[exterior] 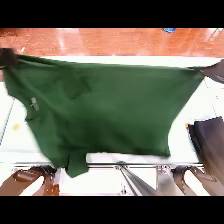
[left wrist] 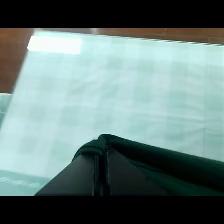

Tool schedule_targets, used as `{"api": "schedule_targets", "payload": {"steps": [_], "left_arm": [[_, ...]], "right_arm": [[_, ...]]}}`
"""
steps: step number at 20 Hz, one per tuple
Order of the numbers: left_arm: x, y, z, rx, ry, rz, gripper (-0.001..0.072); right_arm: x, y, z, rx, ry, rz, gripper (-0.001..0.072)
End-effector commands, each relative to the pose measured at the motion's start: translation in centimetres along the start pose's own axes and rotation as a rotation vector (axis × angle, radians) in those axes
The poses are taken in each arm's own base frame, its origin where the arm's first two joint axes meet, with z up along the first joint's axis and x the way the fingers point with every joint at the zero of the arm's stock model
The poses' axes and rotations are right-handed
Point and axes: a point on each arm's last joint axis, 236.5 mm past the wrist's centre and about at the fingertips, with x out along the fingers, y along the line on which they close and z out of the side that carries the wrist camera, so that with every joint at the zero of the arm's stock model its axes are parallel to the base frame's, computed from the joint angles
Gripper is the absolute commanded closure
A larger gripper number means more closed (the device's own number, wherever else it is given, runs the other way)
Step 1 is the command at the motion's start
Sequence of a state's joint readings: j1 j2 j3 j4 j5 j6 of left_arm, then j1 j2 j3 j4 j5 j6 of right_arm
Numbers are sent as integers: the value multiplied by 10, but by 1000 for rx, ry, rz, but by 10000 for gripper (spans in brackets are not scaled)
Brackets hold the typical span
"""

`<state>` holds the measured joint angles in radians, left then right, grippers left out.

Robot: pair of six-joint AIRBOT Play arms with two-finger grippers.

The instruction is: Fold the shirts.

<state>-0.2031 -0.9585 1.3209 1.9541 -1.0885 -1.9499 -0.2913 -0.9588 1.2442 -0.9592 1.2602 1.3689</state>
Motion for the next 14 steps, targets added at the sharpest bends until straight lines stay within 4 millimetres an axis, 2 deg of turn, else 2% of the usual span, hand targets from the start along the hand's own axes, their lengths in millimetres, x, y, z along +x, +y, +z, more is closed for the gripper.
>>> {"api": "schedule_targets", "payload": {"steps": [1, 4, 8, 11, 14], "left_arm": [[112, -27, -2, -151, 29, -78, 688], [185, -38, -1, -279, 82, -128, 688], [265, -57, -11, -307, 145, -146, 688], [298, -80, -26, -353, 201, -205, 688], [311, -88, -51, -362, 275, -214, 688]], "right_arm": [[98, -59, 24, 111, -5, 20, 688], [167, -99, 40, 178, 47, 37, 688], [232, -125, 57, 266, 62, 106, 687], [259, -138, 57, 292, 78, 124, 688], [263, -139, 50, 289, 110, 131, 687]]}}
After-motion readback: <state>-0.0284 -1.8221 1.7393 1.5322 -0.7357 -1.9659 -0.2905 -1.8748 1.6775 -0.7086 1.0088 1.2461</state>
